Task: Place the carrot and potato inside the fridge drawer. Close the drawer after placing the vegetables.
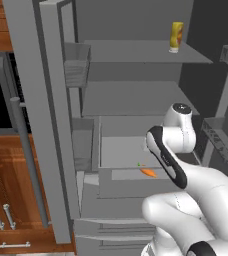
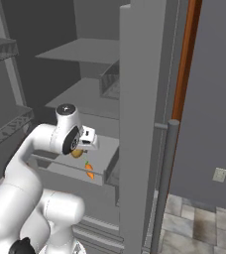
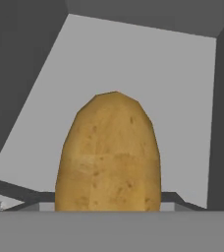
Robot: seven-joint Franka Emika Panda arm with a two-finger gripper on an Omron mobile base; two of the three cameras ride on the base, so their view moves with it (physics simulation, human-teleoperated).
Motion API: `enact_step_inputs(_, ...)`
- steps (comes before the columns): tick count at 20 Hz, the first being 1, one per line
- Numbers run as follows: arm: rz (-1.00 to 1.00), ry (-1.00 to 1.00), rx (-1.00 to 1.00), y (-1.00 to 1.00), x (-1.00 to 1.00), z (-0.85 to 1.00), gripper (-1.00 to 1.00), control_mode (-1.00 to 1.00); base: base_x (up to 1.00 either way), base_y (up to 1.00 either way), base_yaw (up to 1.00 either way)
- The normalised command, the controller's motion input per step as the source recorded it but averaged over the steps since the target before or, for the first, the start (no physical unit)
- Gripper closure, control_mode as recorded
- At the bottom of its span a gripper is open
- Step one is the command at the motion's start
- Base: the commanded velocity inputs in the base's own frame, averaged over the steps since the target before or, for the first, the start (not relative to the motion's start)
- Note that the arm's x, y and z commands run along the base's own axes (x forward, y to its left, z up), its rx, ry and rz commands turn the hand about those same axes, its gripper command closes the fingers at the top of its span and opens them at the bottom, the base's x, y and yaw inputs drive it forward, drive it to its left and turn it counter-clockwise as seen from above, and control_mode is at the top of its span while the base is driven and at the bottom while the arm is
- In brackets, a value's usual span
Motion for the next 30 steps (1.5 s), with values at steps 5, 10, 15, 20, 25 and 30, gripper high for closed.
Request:
enact_step_inputs(5,0.11,0.02,0.07,-0.17,0.73,-0.04,1.00,-1.00,0.00,0.00,0.00)
enact_step_inputs(10,0.08,0.08,0.03,-0.06,0.88,-0.27,1.00,-1.00,0.00,0.00,0.00)
enact_step_inputs(15,0.07,0.22,-0.01,0.00,0.76,-0.56,1.00,-1.00,0.00,0.00,0.00)
enact_step_inputs(20,0.06,0.17,-0.01,-0.02,0.52,-0.56,1.00,-1.00,0.00,0.00,0.00)
enact_step_inputs(25,0.03,0.01,0.00,-0.24,0.12,-0.42,1.00,-1.00,0.00,0.00,0.00)
enact_step_inputs(30,0.00,0.02,0.00,0.00,0.06,-0.46,1.00,-1.00,0.00,0.00,0.00)
